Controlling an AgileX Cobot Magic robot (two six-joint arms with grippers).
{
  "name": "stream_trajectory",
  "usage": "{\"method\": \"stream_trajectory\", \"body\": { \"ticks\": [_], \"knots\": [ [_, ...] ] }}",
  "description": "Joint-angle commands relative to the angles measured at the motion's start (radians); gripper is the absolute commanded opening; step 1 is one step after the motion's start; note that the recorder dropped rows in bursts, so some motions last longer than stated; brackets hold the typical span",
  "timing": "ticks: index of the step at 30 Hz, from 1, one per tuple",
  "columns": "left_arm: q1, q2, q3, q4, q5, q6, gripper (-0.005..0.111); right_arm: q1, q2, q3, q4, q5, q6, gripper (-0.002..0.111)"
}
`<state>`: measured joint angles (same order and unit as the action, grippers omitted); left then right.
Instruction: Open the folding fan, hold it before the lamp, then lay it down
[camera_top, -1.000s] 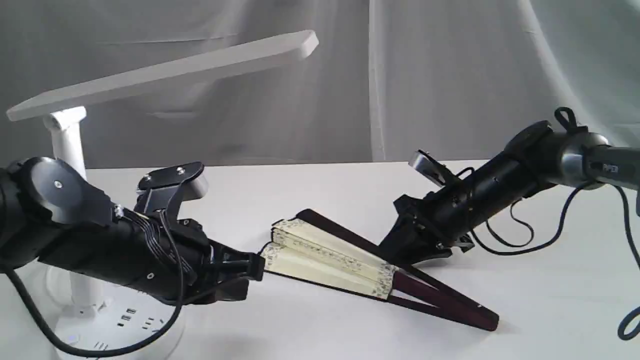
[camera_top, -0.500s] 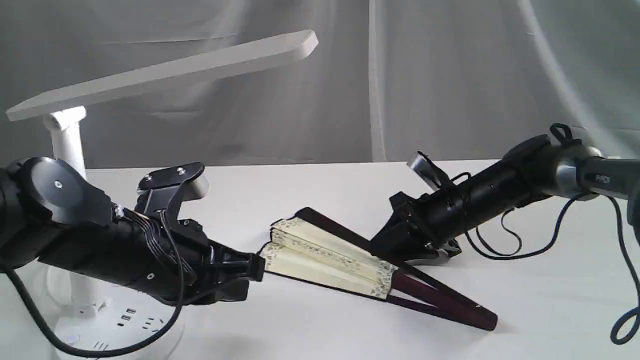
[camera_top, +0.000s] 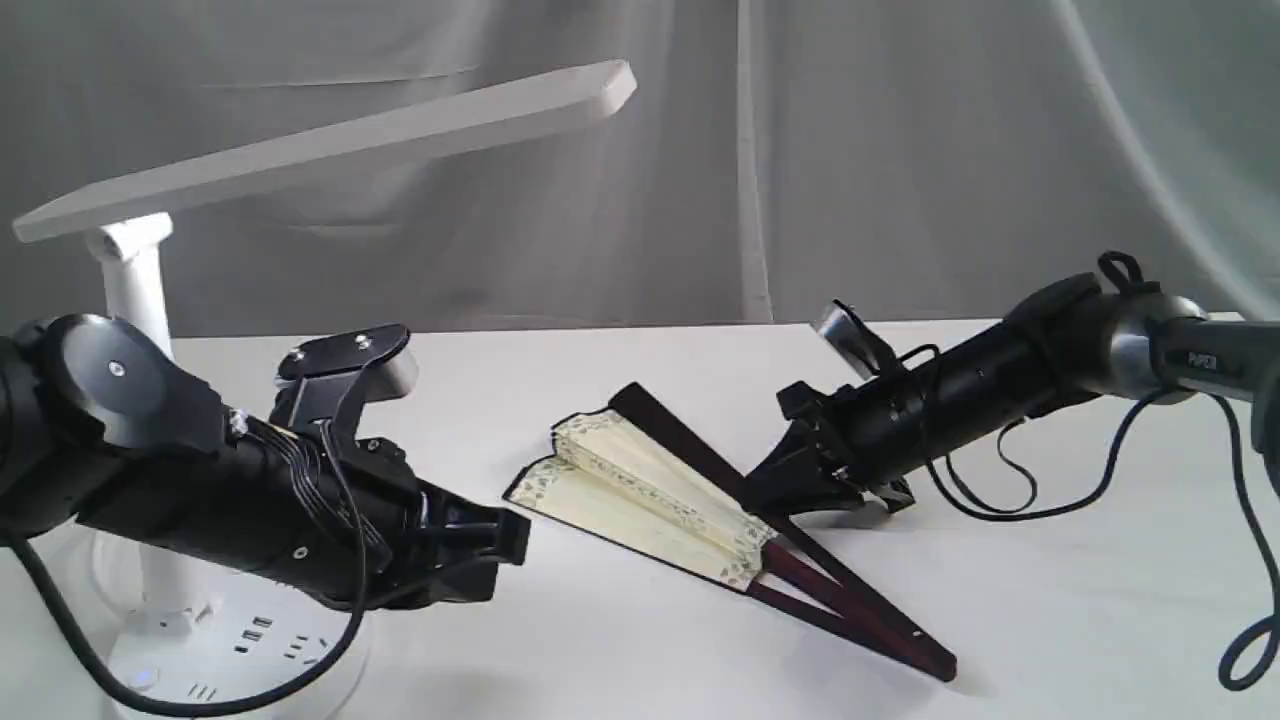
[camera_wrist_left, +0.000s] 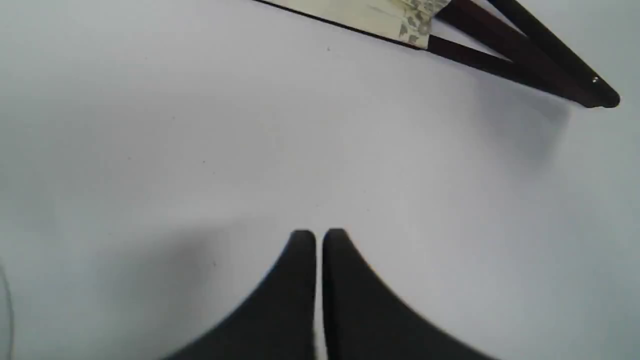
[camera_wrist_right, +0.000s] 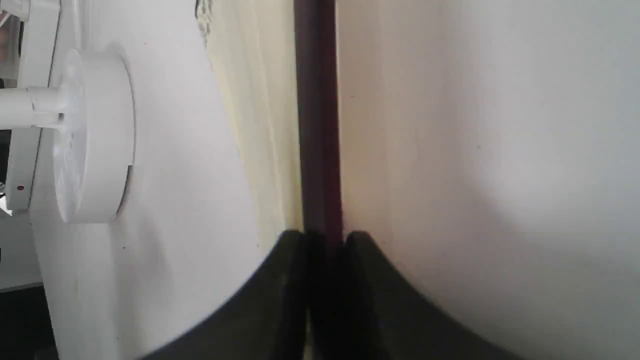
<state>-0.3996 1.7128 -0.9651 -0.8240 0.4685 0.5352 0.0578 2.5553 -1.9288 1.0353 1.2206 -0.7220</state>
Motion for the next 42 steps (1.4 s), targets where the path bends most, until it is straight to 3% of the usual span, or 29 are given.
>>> {"method": "stream_trajectory", "body": {
  "ticks": [1, 8, 13, 17, 23, 28, 31, 32, 34, 36, 42],
  "knots": [
    [0.002, -0.003, -0.006, -0.001, -0.009, 0.045, 0.002, 0.000, -0.001, -0.005, -0.002, 0.000, -0.009, 0.000],
    [0.000, -0.080, 0.039, -0.009, -0.040, 0.132, 0.002, 0.000, -0.006, -0.005, 0.073, 0.000, -0.049, 0.000],
    [0.000, -0.194, 0.166, -0.049, -0.170, 0.217, 0.002, 0.000, -0.022, -0.005, 0.087, 0.000, -0.049, 0.000],
    [0.000, -0.284, 0.271, -0.259, -0.293, 0.414, 0.002, 0.000, -0.037, -0.005, 0.094, 0.000, -0.049, 0.000],
    [0.000, -0.385, 0.367, -0.570, -0.230, 0.804, 0.002, 0.000, -0.049, -0.005, 0.124, 0.000, -0.036, 0.000],
    [0.000, -0.472, 0.424, -0.606, -0.232, 0.960, 0.002, 0.000, -0.049, -0.005, 0.131, 0.000, -0.026, 0.000],
    [0.000, -0.506, 0.430, -0.651, -0.243, 0.728, 0.002, 0.000, -0.049, -0.005, 0.131, 0.000, -0.026, 0.000],
    [0.000, -0.513, 0.430, -0.641, -0.228, 0.596, 0.002, 0.000, -0.049, -0.005, 0.131, 0.000, -0.024, 0.000],
    [0.000, -0.514, 0.428, -0.563, -0.138, 0.481, 0.001, 0.000, -0.049, -0.005, 0.131, 0.000, -0.011, 0.000],
    [0.000, -0.505, 0.418, -0.415, -0.037, 0.345, 0.000, 0.000, -0.049, -0.005, 0.131, 0.000, -0.011, 0.000],
    [0.000, -0.470, 0.311, 0.399, 0.199, -0.221, 0.000, 0.000, -0.049, -0.005, 0.131, 0.000, -0.009, 0.000]
  ]
}}
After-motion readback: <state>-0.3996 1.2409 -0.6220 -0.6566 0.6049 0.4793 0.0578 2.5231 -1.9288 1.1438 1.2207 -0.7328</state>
